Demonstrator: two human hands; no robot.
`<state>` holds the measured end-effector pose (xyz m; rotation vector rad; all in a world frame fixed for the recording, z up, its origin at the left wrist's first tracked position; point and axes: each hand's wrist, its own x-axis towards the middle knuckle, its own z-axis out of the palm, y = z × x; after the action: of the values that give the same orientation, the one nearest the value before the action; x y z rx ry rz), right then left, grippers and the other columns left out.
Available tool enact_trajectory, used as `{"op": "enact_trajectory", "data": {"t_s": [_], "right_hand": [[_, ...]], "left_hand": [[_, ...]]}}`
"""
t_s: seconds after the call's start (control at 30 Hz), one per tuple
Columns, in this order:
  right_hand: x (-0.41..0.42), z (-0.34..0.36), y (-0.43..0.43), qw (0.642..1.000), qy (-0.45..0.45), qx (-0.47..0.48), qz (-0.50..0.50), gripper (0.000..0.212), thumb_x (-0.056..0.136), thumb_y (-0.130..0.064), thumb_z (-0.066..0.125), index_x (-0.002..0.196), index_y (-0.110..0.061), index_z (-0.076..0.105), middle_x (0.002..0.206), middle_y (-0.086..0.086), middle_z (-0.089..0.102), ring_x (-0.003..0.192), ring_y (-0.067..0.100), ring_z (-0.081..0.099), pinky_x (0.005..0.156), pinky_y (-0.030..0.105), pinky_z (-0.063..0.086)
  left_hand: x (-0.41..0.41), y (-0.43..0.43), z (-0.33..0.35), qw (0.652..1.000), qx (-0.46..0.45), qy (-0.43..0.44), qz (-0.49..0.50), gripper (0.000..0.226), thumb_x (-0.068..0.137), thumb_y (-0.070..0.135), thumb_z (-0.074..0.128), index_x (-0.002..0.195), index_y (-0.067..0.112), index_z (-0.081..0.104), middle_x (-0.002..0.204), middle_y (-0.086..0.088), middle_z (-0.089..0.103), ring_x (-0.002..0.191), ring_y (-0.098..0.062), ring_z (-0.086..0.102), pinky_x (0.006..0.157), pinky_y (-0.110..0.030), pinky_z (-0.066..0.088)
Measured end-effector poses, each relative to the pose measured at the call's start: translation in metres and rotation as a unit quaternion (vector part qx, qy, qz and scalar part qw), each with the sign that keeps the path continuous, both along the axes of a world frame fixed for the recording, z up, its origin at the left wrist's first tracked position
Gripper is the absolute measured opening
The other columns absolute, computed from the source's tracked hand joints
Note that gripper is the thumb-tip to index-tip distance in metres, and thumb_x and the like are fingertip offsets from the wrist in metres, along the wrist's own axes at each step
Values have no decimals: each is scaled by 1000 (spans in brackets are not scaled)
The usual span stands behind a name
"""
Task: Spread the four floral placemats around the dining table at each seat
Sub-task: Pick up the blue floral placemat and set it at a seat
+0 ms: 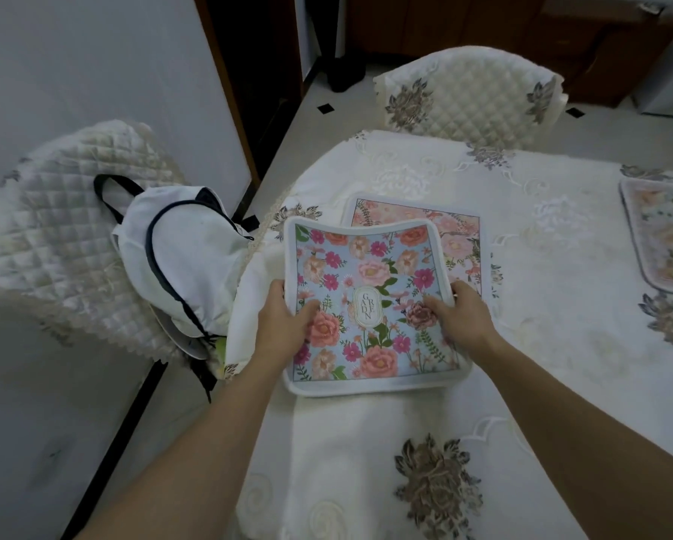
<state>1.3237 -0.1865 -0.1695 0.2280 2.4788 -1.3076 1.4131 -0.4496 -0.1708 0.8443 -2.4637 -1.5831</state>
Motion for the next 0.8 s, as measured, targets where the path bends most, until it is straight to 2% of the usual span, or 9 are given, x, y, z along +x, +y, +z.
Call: {"op": "enact_trajectory", "data": {"t_s": [0.1, 0.23, 0.47, 0.63, 0.8], "right_hand": [[25, 14, 25, 999, 2, -22, -33, 26, 93, -27, 66, 113, -16, 55, 102, 5, 70, 80, 21, 71, 63, 39, 61], [59, 27, 60, 997, 1, -39, -64, 27, 91, -26, 63, 115, -18, 52, 104, 6, 69, 85, 25, 71, 76, 48, 61], [119, 40, 107, 996, 7, -62, -60, 28, 97, -38, 57, 111, -15, 51, 100, 8, 68, 82, 27, 72, 71, 47, 61], [161, 24, 116, 994, 9, -61, -85, 26, 98, -38, 56, 110, -16, 51, 96, 4, 69, 74, 16, 70, 55, 30, 54], [191, 3, 113, 993, -1, -40, -111, 23, 99, -39, 55, 106, -18, 51, 92, -2, 67, 72, 9, 68, 51, 23, 49]], "left_hand": [[15, 17, 11, 1000, 16, 6, -17, 25, 93, 27, 69, 109, 17, 53, 98, 7, 67, 88, -14, 69, 77, -40, 61], [40, 47, 26, 999, 36, 17, -35, 18, 94, 24, 68, 106, 19, 55, 99, 5, 68, 89, -14, 70, 79, -42, 61], [101, 89, 54, 998, 40, 14, -41, 23, 98, 26, 63, 113, 10, 56, 109, -9, 70, 97, -26, 70, 83, -46, 60], [123, 95, 53, 998, 13, -6, -59, 22, 98, 31, 62, 110, 13, 58, 101, -4, 68, 94, -24, 68, 83, -44, 58], [131, 91, 28, 996, 20, -30, -82, 18, 98, 31, 62, 106, 15, 59, 96, 0, 69, 92, -24, 69, 79, -42, 58]]}}
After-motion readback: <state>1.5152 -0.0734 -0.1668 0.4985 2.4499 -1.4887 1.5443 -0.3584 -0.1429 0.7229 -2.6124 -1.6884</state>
